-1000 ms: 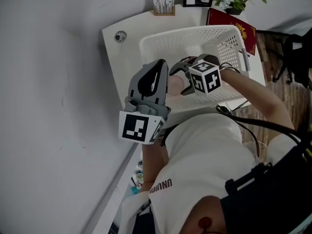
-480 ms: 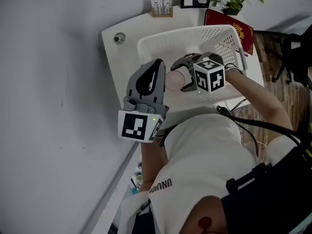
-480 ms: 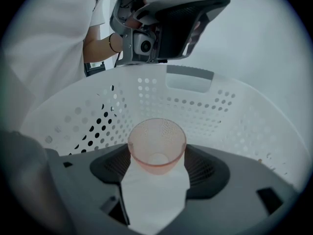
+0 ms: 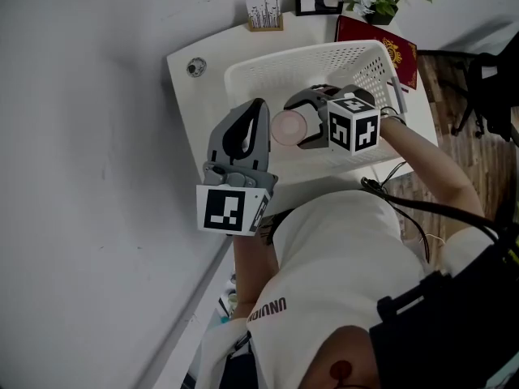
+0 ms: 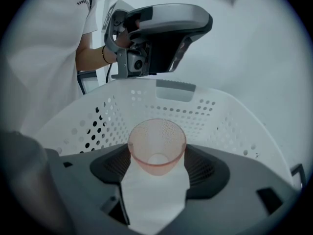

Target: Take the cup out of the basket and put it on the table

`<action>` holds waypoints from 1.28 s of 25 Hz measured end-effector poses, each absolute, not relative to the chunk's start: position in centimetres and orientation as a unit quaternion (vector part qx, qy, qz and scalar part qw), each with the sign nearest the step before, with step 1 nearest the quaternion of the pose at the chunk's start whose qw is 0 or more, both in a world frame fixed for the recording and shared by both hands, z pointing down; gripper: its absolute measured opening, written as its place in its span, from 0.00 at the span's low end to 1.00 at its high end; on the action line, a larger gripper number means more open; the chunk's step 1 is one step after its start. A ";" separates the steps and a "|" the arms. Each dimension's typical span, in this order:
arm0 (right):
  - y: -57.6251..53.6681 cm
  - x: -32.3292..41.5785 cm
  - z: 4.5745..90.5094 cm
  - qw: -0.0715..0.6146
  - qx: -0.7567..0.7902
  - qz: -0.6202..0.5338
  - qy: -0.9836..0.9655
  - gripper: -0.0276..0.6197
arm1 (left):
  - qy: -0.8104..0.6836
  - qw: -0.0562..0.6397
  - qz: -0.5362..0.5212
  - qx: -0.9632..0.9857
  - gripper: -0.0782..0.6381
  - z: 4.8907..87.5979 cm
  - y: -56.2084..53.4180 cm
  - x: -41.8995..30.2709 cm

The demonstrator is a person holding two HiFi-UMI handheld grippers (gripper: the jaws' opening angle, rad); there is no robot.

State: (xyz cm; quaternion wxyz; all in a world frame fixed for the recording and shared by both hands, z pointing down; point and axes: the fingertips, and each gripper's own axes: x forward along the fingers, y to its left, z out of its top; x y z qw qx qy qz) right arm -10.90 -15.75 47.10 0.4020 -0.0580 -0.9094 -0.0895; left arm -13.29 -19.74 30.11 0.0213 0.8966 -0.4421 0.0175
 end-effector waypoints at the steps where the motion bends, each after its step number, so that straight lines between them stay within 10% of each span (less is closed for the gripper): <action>1: -15.8 -10.9 46.9 0.399 -0.054 -0.087 -0.911 0.60 | -0.444 0.018 0.022 0.896 0.13 30.2 -19.7 -13.3; 32: -17.3 -9.5 41.8 0.354 0.097 -0.081 -0.927 0.60 | -0.447 -0.003 0.018 0.894 0.13 28.6 -18.9 -13.0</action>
